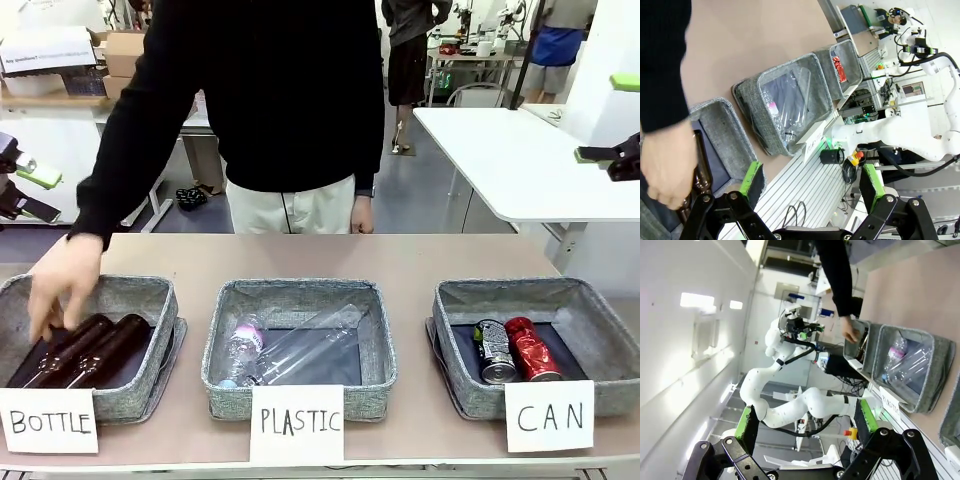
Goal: Sort the can waste into the basket.
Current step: Pick up the can waste from the table and place it in the right Fabric basket.
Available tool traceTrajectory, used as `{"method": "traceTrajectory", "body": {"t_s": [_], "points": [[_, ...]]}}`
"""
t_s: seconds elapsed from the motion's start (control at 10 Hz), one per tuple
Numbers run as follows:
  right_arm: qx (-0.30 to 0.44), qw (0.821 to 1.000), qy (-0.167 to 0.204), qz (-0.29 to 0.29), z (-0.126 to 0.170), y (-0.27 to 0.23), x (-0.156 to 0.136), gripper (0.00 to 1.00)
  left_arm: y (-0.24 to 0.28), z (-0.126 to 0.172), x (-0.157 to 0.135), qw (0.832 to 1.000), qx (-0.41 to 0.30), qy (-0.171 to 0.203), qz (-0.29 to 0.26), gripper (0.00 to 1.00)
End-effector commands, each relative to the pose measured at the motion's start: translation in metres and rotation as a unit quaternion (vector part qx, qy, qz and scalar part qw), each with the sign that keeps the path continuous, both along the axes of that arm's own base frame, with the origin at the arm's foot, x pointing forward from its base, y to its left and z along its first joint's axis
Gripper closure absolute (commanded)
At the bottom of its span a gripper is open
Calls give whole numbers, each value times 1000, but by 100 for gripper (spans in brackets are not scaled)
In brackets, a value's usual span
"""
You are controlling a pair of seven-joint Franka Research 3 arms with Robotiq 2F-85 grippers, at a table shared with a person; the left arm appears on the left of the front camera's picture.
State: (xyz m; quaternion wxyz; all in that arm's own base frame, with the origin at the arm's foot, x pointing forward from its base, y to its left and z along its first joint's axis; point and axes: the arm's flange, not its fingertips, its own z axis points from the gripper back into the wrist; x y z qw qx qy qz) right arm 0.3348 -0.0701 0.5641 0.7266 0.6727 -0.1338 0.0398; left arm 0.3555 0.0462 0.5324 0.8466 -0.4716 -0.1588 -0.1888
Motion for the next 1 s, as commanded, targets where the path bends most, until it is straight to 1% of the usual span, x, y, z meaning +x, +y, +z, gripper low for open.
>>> {"method": "traceTrajectory", "body": {"t_s": [0.0,0.9], "points": [[-6,1000,-11,5,0,-1,0,0,2,1,-2,1000,3,-3,-7,0],[-6,1000,-11,5,0,-1,0,0,2,1,-2,1000,3,-3,-7,0]]}}
